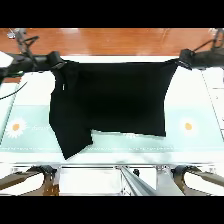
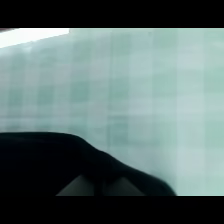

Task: Fold the shirts.

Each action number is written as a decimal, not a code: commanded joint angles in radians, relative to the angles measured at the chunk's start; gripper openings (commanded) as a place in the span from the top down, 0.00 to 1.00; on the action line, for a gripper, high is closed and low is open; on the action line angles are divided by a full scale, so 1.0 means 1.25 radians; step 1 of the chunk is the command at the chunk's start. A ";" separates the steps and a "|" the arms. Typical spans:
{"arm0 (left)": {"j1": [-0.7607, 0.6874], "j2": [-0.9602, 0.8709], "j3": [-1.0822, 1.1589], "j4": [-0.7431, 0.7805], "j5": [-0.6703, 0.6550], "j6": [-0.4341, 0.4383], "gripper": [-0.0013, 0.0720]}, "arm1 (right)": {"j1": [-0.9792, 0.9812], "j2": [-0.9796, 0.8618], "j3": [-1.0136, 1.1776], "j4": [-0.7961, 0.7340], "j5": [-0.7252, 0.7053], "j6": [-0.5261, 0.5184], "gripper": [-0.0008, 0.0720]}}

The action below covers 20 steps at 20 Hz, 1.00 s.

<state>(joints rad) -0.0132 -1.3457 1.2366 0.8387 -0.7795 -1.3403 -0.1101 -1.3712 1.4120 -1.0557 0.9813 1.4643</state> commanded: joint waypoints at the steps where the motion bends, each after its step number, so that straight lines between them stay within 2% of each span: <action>1: -0.023 -0.140 0.060 -0.074 0.037 0.001 0.95 | 0.001 -0.198 0.140 0.034 -0.019 0.055 0.96; 2: -0.023 -0.159 0.067 -0.103 0.037 0.000 0.95 | 0.001 -0.231 0.155 0.065 -0.015 0.067 0.96; 3: -0.023 -0.170 0.070 -0.127 0.036 0.000 0.88 | -0.004 -0.258 0.163 0.103 -0.009 0.071 0.88; 4: -0.022 -0.173 0.070 -0.126 0.032 0.001 0.52 | -0.013 -0.278 0.169 0.140 0.008 0.067 0.43; 5: -0.017 -0.173 0.070 -0.118 0.018 -0.001 0.03 | -0.025 -0.288 0.175 0.162 0.033 0.054 0.12; 6: -0.003 -0.172 0.074 -0.113 -0.021 0.002 0.02 | -0.041 -0.287 0.176 0.162 0.071 0.032 0.13; 7: 0.022 -0.172 0.088 -0.084 -0.108 0.030 0.02 | -0.059 -0.280 0.176 0.149 0.122 0.011 0.13; 8: 0.055 -0.172 0.103 -0.032 -0.209 0.025 0.02 | -0.083 -0.269 0.176 0.117 0.184 0.015 0.13; 10: 0.136 -0.169 0.108 0.052 -0.369 -0.034 0.02 | -0.139 -0.233 0.173 0.027 0.313 0.013 0.13; 12: 0.229 -0.148 0.075 0.078 -0.501 -0.033 0.02 | -0.194 -0.159 0.117 -0.090 0.363 0.016 0.13; 14: 0.310 -0.077 -0.043 0.092 -0.498 -0.029 0.02 | -0.255 -0.052 -0.030 -0.096 0.327 -0.021 0.13; 16: 0.389 0.006 -0.208 0.091 -0.450 -0.013 0.02 | -0.309 0.062 -0.224 -0.028 0.270 -0.083 0.13; 18: 0.465 0.059 -0.343 0.052 -0.425 -0.006 0.02 | -0.338 0.176 -0.418 0.062 0.206 -0.109 0.14; 20: 0.526 0.072 -0.430 -0.013 -0.446 0.068 0.02 | -0.339 0.270 -0.563 0.146 0.175 -0.163 0.14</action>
<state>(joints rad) 0.5262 -1.3155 0.8776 0.8955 -1.3128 -1.3308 -0.4950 -1.2057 0.9779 -1.0084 1.2690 1.3525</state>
